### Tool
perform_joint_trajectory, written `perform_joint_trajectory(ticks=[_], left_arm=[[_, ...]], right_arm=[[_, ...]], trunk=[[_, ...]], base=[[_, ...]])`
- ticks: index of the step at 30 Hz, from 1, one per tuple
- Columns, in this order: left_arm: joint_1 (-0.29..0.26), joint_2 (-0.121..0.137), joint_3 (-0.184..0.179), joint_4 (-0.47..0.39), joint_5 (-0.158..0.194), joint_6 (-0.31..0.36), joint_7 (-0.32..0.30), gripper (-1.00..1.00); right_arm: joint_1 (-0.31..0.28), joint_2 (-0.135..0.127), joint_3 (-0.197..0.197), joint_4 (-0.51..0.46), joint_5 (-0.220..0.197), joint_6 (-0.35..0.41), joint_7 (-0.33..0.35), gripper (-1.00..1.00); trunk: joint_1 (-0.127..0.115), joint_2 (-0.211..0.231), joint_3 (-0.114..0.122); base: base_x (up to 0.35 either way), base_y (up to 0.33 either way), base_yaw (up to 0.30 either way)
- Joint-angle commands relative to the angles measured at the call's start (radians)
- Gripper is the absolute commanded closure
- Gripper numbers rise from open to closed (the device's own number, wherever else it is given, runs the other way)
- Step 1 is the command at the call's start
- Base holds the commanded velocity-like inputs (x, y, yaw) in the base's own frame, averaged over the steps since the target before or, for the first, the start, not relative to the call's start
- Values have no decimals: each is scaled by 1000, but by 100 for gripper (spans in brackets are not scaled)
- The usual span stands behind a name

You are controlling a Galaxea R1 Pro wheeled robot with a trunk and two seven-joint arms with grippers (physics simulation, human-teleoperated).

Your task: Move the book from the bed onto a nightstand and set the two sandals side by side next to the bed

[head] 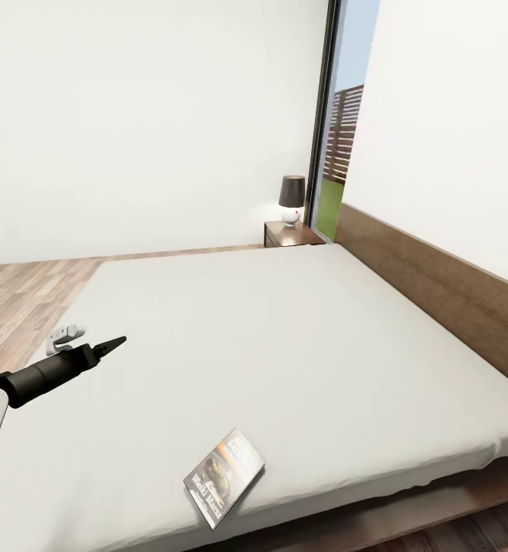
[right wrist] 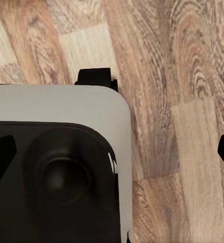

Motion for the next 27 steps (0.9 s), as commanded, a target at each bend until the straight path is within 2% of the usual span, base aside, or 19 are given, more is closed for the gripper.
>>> perform_joint_trajectory(ticks=[1,27], left_arm=[[-1,0,1,0,0,6,-4,-100],[-1,0,2,0,0,6,-4,-100]], right_arm=[[-1,0,-8,2,8,-5,3,-100],[-1,0,-8,2,8,-5,3,-100]], trunk=[[0,0,-1],[0,0,4]], base=[[0,0,0],[0,0,-31]])
